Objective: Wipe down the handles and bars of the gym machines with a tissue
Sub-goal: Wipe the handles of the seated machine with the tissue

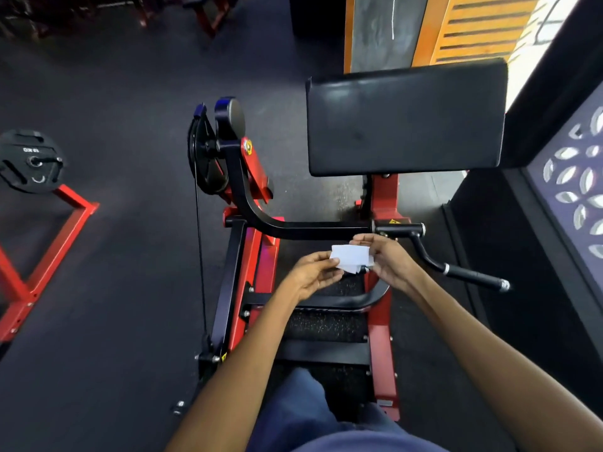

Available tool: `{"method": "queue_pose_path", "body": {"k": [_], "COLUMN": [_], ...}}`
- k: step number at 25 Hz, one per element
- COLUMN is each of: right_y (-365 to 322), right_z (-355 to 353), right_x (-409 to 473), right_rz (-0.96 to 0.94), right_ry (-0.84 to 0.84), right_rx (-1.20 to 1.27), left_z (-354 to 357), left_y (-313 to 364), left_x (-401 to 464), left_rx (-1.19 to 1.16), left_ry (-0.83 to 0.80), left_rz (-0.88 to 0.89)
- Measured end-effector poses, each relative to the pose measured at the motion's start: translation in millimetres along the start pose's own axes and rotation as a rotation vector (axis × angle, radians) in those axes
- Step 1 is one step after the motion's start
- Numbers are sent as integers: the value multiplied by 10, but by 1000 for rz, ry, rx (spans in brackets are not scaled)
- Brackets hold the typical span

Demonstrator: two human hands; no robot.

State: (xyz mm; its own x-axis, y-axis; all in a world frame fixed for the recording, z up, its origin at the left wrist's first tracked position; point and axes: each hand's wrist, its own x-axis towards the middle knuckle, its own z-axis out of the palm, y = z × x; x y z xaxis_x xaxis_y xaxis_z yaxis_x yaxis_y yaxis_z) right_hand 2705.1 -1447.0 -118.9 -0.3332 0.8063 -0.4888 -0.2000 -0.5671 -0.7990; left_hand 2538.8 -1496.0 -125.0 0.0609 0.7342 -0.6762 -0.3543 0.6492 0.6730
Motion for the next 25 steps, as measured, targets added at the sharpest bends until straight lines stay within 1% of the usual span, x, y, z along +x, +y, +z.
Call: {"method": "queue_pose_path", "body": {"k": [2, 4, 6, 8, 9, 11, 13, 14, 15, 16, 18, 20, 21, 23, 25], "right_y": [32, 85, 182, 324, 376, 483, 610, 702, 801, 904, 1104, 1251, 1319, 1491, 1680], "right_z": [25, 87, 166, 233, 258, 269, 214, 172, 136, 108, 60, 38, 6, -167, -423], "right_x": [68, 159, 329, 507, 585, 738, 870, 944, 997, 1035, 1098, 1192, 1269, 1518, 1763], "right_rz": [32, 56, 102, 166, 188, 176, 150, 141, 136, 147, 172, 157, 105, -69, -188], "right_ry": [6, 40, 67, 98, 161, 355, 562, 645, 701, 736, 753, 759, 766, 766, 693], "right_rx": [141, 127, -47, -260, -307, -310, -314, -328, -365, -437, -599, -680, -722, -864, -1125], "left_z": [-110, -197, -303, -440, -505, -667, -857, -962, -1064, -1151, -1256, -1260, -1237, -1147, -1054], "left_y": [18, 25, 42, 40, 44, 43, 40, 27, 3, -20, -51, -37, -9, 26, 44], "left_x": [128, 265, 438, 642, 745, 986, 1220, 1353, 1488, 1633, 1990, 2368, 2530, 2885, 3209], "left_rx": [7, 4, 31, 118, 199, 441, 741, 886, 1024, 1154, 1383, 1536, 1580, 1641, 1698], "left_ry": [-14, -16, 6, 6, -3, 14, 103, 135, 134, 109, 43, 3, -8, -44, -108], "left_rz": [-6, -4, 11, 35, 48, 100, 225, 305, 381, 447, 551, 649, 699, 805, 892]}}
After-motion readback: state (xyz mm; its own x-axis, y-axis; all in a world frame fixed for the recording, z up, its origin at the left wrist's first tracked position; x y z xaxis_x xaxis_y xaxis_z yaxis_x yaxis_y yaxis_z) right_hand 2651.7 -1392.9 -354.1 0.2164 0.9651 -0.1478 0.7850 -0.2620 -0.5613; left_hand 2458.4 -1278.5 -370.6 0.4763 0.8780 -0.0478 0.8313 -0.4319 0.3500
